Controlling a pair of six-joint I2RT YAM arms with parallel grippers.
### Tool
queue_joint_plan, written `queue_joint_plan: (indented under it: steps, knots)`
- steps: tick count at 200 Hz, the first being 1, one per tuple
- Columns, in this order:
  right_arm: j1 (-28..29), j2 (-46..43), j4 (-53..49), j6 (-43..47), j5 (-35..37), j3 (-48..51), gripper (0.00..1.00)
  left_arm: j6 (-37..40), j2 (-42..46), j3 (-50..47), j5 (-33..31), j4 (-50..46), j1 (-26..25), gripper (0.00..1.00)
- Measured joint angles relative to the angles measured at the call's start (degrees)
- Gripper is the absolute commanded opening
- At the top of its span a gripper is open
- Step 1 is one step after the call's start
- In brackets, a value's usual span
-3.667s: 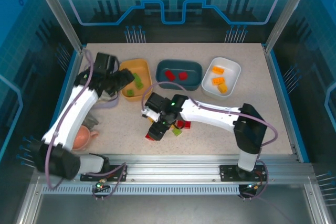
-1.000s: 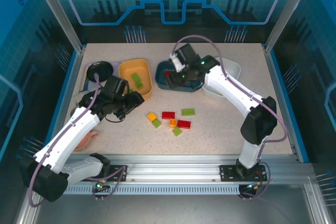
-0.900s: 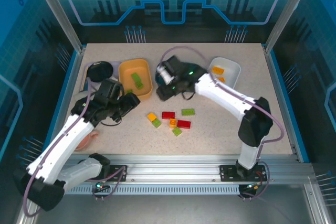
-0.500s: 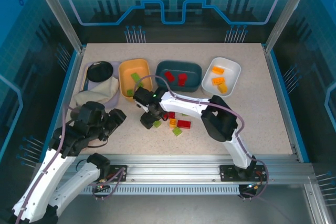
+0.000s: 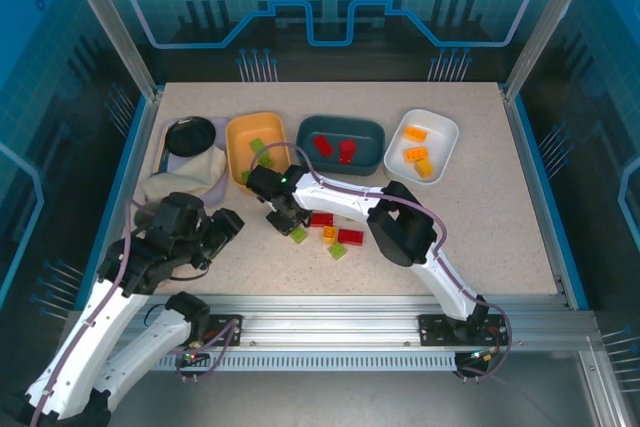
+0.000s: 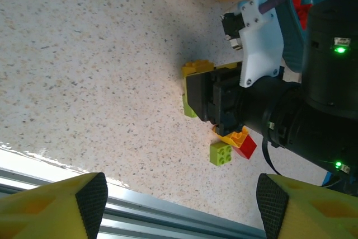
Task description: Sort the legos into containers by color
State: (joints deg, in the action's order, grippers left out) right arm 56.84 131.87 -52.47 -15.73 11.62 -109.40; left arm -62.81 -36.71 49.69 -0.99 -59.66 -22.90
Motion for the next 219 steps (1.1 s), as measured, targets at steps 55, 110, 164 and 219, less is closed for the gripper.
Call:
queue_joint_plan:
  steps: [55, 110, 164, 219]
  knots:
    - [-7.69, -11.06, -0.33, -0.13, 1.95, 4.48, 0.29, 2.95, -14.60, 1.84, 8.02, 11.93, -1.01, 0.75]
    - [-36.52, -24.85, 0.68, -1.25, 5.33, 12.24, 0.30, 6.86, -36.74, 16.61, 12.33, 23.67, -5.88, 0.75]
    - [-51.54, -8.79, -3.23, -3.93, 6.23, -1.25, 0.31, 9.44, -47.12, 24.74, 13.55, 27.15, -8.79, 0.75]
    - [-52.04, 8.63, -11.41, -5.31, 11.15, -24.55, 0.35, 10.47, -48.06, 24.79, 13.53, 26.99, -9.01, 0.75]
